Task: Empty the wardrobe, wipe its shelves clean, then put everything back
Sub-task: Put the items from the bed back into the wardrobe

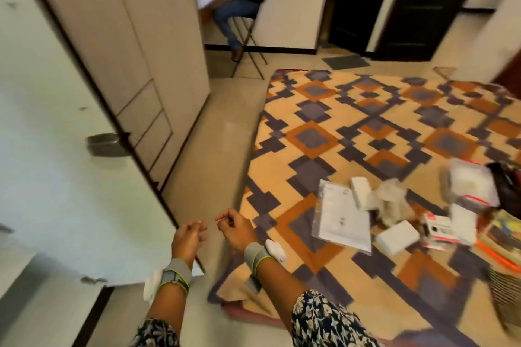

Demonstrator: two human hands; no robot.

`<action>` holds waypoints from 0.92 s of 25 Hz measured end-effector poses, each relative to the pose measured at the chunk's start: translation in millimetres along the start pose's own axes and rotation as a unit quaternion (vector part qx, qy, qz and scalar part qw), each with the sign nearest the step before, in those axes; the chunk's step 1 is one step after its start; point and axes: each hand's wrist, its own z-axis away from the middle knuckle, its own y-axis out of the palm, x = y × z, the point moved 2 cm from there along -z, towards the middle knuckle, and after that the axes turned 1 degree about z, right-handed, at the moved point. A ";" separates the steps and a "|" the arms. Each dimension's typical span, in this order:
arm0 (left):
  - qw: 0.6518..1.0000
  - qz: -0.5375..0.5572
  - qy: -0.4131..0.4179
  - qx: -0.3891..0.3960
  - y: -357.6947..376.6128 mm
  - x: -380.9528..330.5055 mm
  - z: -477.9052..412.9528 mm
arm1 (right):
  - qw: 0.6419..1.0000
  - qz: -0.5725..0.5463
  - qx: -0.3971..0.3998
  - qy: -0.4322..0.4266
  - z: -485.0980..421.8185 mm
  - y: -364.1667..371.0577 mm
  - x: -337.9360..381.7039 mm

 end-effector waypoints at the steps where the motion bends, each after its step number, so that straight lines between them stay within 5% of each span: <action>1: 0.999 -0.016 -0.013 0.031 41.2 6.1 0.4 | 0.999 -0.020 -0.027 0.023 1.1 -31.2 -22.9; 14: 0.931 -0.226 -0.076 0.278 333.1 66.0 -11.3 | 0.914 -0.115 -0.283 0.266 21.4 -277.3 -206.2; 23: 0.873 -0.351 -0.072 0.331 454.5 99.6 -30.8 | 0.832 -0.165 -0.372 0.378 17.6 -379.1 -281.7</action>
